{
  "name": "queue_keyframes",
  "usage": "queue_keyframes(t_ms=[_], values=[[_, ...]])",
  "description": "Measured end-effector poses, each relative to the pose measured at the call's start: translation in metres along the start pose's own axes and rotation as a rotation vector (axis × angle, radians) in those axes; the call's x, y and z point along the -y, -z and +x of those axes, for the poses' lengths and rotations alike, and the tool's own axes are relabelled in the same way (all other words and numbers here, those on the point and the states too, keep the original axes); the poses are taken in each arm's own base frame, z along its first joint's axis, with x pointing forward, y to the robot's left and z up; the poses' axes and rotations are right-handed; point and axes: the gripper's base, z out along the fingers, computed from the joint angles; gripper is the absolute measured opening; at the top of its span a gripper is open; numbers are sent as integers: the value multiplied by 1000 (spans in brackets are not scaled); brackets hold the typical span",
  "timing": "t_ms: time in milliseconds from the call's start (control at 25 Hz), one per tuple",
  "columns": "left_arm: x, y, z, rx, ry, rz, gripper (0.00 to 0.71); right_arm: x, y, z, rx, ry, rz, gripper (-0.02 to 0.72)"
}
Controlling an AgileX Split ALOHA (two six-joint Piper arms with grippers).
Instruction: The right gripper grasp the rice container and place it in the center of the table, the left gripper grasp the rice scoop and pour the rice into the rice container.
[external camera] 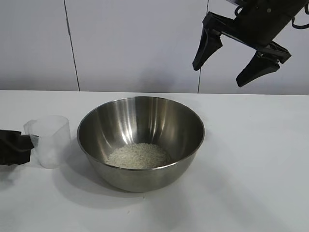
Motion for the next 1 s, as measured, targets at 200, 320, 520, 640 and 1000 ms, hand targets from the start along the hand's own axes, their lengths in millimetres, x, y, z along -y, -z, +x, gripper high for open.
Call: queue_keyframes(t_ms=[200,320,520,640,1000], values=[[6,25,3,-34,52,-33,509,0,0,0,0,0,0,694],[10,44,-4,-23,79,-70,585,0,0,0,2,-1,-1,694],[15,71,-22,59,220,-90,682,0,0,0,2,-2,-2,694],[18,81,-47,146,290,-49,690,0,0,0,1,-3,-3,694],[16,86,-145,-33,313,100,693,0,0,0,0,-3,-3,694]])
